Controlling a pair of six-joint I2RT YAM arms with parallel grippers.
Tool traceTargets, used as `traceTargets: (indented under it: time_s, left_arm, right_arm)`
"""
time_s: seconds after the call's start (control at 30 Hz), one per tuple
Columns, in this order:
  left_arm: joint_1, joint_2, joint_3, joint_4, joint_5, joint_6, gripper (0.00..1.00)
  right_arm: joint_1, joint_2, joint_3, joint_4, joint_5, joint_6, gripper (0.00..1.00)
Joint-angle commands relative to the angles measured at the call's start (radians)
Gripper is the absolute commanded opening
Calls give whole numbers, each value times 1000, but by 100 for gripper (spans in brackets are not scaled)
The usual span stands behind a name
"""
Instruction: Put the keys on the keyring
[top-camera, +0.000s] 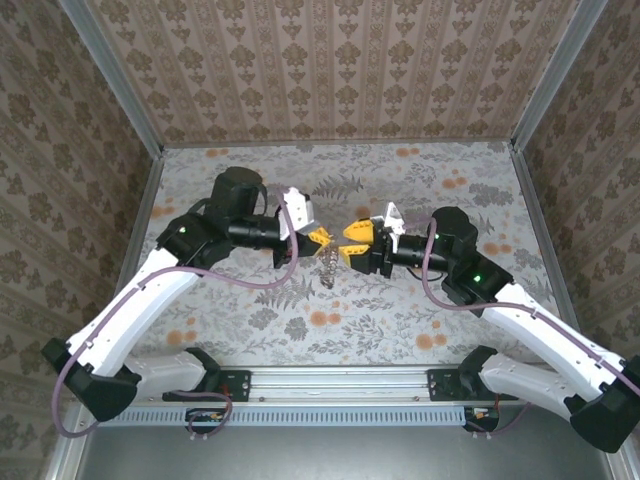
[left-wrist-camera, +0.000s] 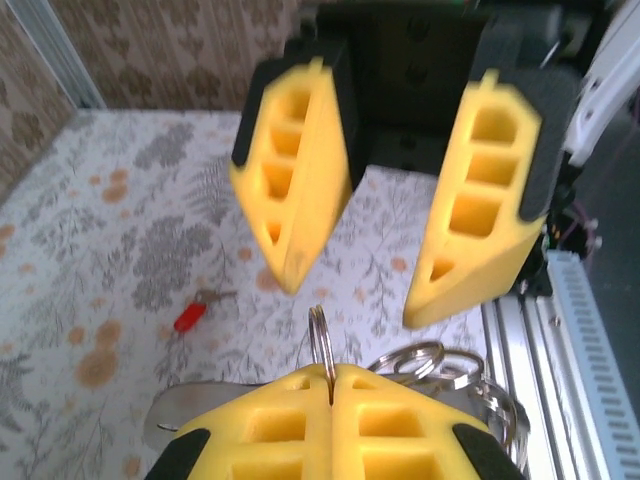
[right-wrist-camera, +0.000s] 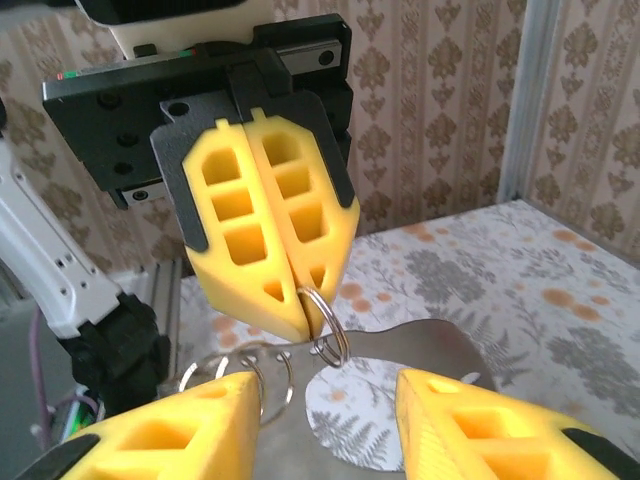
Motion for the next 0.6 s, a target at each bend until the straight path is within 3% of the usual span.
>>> traceTargets:
  time_s: [0.0, 0.57]
  left_arm:
    - [-6, 11, 33, -97, -68, 85, 0]
    - [-44, 46, 86, -185, -4, 111, 0]
  right_arm:
    - [5, -11, 26, -130, 31, -99, 41]
    - [31, 63, 85, -145, -36, -152, 36]
